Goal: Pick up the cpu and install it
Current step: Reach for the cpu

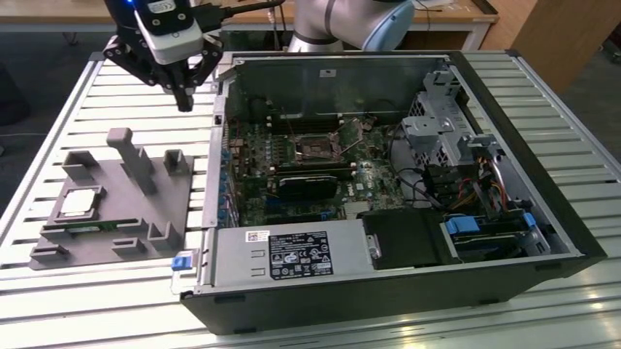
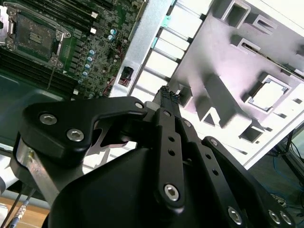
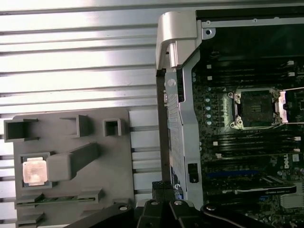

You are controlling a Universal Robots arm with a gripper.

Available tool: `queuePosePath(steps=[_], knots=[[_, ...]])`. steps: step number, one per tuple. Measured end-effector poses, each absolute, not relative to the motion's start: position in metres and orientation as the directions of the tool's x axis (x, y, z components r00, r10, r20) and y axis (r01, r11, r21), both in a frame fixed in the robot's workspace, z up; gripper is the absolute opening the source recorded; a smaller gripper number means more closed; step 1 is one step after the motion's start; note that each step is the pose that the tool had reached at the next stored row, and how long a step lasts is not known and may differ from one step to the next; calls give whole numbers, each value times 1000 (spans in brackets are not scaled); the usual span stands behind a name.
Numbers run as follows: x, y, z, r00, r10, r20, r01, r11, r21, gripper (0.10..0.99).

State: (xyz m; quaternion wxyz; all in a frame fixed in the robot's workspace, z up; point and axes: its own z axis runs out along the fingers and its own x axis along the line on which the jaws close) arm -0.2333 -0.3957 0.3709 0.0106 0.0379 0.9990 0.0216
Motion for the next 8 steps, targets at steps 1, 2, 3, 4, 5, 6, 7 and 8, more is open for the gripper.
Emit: queuePosePath(steps=[1, 2, 3, 4, 5, 6, 7, 8], knots=[[-234, -396, 371, -997, 76, -19, 75, 996, 44, 114], [-234, -396, 371, -997, 76, -19, 75, 996, 44, 114], [-234, -396, 371, -997, 76, -19, 75, 996, 44, 114], [-235, -396, 371, -997, 76, -19, 75, 996, 44, 114], [-235, -396, 370, -997, 76, -20, 75, 996, 44, 114], [-235, -396, 370, -997, 76, -19, 75, 996, 44, 114], [-236, -396, 370, -997, 76, -20, 75, 996, 44, 114], [-236, -396, 370, -997, 76, -19, 75, 996, 44, 114]])
